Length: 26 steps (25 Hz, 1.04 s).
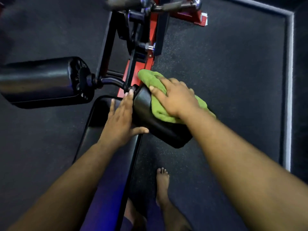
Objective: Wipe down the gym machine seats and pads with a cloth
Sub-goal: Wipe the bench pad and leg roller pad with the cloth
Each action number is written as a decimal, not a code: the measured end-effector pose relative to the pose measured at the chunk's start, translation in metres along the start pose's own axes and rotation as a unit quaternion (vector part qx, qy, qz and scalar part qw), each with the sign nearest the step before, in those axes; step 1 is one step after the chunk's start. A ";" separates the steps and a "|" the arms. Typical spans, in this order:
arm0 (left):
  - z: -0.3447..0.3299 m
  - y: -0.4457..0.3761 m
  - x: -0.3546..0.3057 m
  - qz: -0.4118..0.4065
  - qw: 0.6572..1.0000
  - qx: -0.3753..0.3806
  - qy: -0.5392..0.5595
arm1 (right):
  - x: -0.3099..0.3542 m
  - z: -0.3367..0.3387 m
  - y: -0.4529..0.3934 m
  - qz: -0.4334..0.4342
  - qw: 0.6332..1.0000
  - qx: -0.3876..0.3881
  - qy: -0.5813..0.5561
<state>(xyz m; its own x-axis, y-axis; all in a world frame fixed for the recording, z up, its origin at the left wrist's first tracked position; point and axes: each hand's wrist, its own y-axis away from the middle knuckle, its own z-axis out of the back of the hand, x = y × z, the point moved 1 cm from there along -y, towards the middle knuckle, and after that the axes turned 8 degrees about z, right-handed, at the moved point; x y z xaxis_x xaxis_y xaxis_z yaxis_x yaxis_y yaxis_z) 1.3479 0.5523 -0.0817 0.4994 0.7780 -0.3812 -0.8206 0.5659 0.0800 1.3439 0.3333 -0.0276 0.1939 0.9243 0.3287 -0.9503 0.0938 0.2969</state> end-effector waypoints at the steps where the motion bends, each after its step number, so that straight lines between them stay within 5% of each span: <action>1: 0.004 -0.005 -0.001 -0.015 1.000 -0.002 -0.012 | -0.015 0.004 -0.004 0.001 0.998 0.024 -0.055; 8: 0.031 -0.038 -0.008 -0.025 0.999 0.044 -0.009 | -0.030 -0.018 0.138 -0.040 0.994 -0.095 0.037; 12: 0.028 -0.044 -0.012 -0.010 0.999 0.037 0.014 | -0.003 -0.009 0.065 -0.062 0.989 -0.098 0.090; 16: 0.034 -0.056 -0.022 0.033 0.996 0.078 0.029 | 0.000 0.008 0.000 -0.031 1.000 -0.002 0.005; 23: 0.043 -0.053 -0.024 0.040 0.994 0.104 -0.004 | -0.032 -0.011 0.131 -0.051 0.997 -0.047 0.033; 26: 0.043 -0.057 -0.025 0.050 0.993 0.110 -0.001 | -0.020 -0.011 0.099 -0.093 0.991 -0.066 0.067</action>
<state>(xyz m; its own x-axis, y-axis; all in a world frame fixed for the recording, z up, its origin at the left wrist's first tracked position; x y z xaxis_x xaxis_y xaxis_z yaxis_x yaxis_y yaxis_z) 1.3943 0.5124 -0.0369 0.4199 0.8335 -0.3591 -0.7854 0.5320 0.3164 1.2431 0.3278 -0.0143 0.3428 0.9266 0.1544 -0.9264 0.3063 0.2189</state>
